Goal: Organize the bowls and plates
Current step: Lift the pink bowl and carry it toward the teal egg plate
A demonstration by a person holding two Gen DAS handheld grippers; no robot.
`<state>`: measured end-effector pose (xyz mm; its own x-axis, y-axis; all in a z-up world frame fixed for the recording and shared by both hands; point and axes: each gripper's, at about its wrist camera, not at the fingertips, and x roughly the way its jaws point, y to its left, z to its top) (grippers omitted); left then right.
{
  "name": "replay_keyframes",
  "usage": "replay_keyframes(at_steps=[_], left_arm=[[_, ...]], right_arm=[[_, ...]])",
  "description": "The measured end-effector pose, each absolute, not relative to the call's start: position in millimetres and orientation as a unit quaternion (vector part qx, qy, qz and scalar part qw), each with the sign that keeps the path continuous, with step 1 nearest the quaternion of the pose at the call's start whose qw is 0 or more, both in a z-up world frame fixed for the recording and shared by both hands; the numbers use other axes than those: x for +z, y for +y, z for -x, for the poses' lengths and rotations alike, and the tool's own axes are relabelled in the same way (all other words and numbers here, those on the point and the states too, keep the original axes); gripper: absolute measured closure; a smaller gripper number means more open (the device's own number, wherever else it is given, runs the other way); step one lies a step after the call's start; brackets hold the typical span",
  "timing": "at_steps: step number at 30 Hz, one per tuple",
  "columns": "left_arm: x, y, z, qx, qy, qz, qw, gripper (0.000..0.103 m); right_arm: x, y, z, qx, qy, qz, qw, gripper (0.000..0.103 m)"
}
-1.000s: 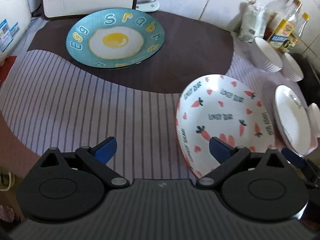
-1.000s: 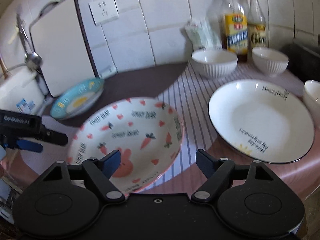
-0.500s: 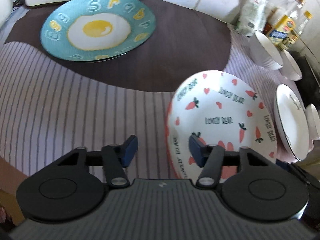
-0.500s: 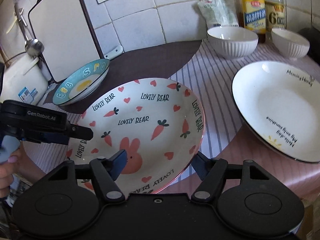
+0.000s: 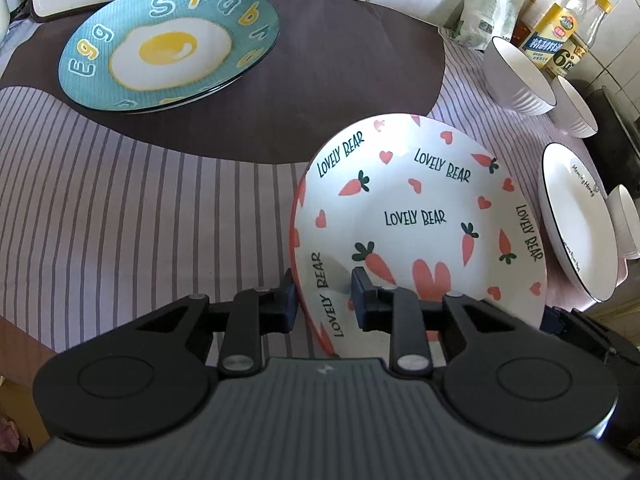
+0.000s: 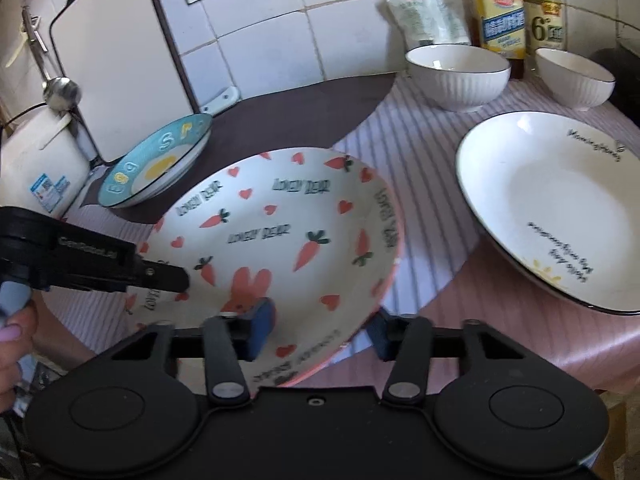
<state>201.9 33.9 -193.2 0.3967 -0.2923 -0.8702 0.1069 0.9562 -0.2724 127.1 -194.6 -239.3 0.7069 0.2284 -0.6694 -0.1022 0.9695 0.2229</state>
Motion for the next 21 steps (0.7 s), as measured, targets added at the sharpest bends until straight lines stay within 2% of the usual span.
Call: replay_keyframes(at_steps=[4, 14, 21], left_arm=[[-192.0, 29.3, -200.5, -0.115, 0.535, 0.074, 0.834, 0.076], [-185.0, 32.2, -203.3, -0.124, 0.534, 0.071, 0.833, 0.076], [-159.5, 32.8, -219.5, -0.127, 0.514, 0.069, 0.845, 0.076]], right_arm=[[-240.2, -209.2, -128.1, 0.086, 0.371, -0.116, 0.918, 0.075], [-230.1, -207.2, -128.9, 0.117, 0.361, -0.085, 0.921, 0.075], [-214.6, -208.0, -142.9, 0.123, 0.338, -0.093, 0.928, 0.075]])
